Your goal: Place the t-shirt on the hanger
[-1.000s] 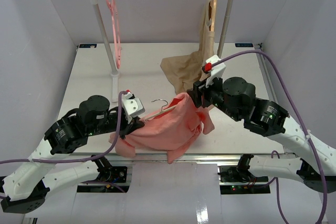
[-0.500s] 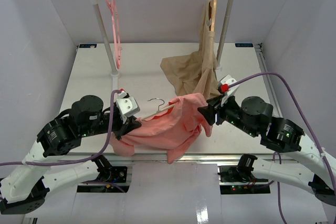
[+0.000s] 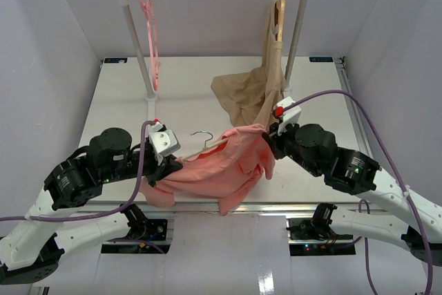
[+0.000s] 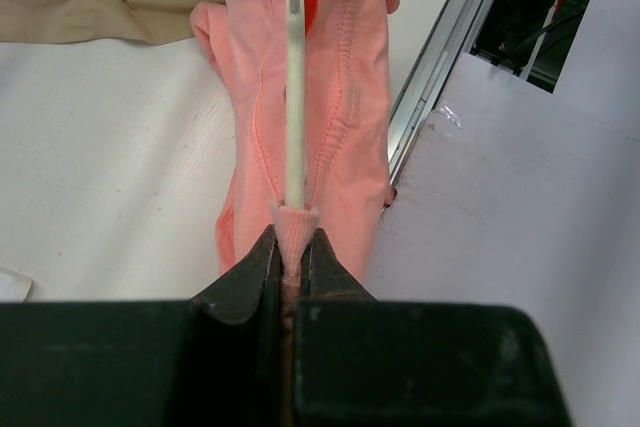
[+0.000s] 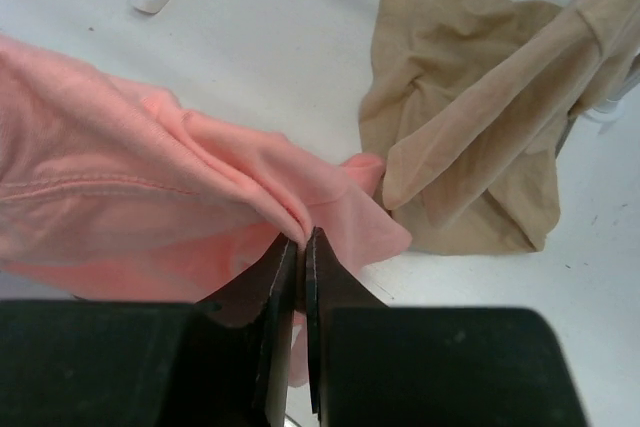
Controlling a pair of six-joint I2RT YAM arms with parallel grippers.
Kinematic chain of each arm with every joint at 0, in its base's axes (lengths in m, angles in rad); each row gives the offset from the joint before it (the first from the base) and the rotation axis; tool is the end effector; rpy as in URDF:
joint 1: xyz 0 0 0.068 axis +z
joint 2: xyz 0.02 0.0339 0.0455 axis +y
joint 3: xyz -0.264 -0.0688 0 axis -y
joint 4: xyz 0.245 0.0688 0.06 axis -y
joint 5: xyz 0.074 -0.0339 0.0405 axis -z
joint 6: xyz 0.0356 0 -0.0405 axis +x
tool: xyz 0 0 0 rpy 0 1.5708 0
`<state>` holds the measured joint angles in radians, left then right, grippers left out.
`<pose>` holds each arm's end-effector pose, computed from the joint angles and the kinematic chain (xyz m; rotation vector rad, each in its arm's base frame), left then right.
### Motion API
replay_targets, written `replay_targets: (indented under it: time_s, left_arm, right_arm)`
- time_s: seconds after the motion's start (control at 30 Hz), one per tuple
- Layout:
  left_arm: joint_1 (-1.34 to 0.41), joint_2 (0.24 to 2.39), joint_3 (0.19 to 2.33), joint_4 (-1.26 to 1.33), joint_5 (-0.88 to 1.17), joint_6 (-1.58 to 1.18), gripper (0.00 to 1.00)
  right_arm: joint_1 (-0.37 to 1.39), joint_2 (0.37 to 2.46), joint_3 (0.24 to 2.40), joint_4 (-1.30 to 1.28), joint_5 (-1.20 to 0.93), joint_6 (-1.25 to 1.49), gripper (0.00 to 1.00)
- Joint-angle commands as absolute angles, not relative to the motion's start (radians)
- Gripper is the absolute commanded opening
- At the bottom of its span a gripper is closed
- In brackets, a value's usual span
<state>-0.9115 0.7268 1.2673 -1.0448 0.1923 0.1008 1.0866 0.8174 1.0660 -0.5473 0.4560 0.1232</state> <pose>0.0542 -0.0811 0.4138 1.1421 1.8096 -0.6867 0.0899 0.1373 0.3933 -0.5706 1.7691 0.4197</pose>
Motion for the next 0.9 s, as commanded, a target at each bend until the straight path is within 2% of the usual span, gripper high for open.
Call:
replay_targets:
  time_s: [0.0, 0.2, 0.5, 0.67, 0.77, 0.87]
  left_arm:
    - [-0.909, 0.714, 1.272, -1.047, 0.124, 0.116, 0.0]
    - [-0.908, 0.704, 1.287, -1.042, 0.175, 0.12, 0.0]
    - [-0.908, 0.681, 1.304, -1.024, 0.228, 0.118, 0.0]
    - [-0.908, 0.687, 1.282, -1.02, 0.238, 0.121, 0.0]
    - [-0.908, 0.689, 1.27, -1.007, 0.261, 0.123, 0.0]
    - [-0.908, 0.696, 1.255, -0.995, 0.291, 0.123, 0.0]
  right_arm:
    - [1.085, 0.825, 1.173, -0.529, 0.596, 0.096, 0.08]
    - [1.084, 0.85, 1.24, -0.558, 0.621, 0.062, 0.08]
    - [1.072, 0.865, 1.189, -0.568, 0.578, 0.073, 0.09]
    - [1.072, 0.841, 1.217, -0.587, 0.533, 0.072, 0.43]
    - [1.071, 0.817, 1.257, -0.625, 0.509, 0.072, 0.52]
    - [1.071, 0.777, 1.29, -0.643, 0.465, 0.072, 0.54]
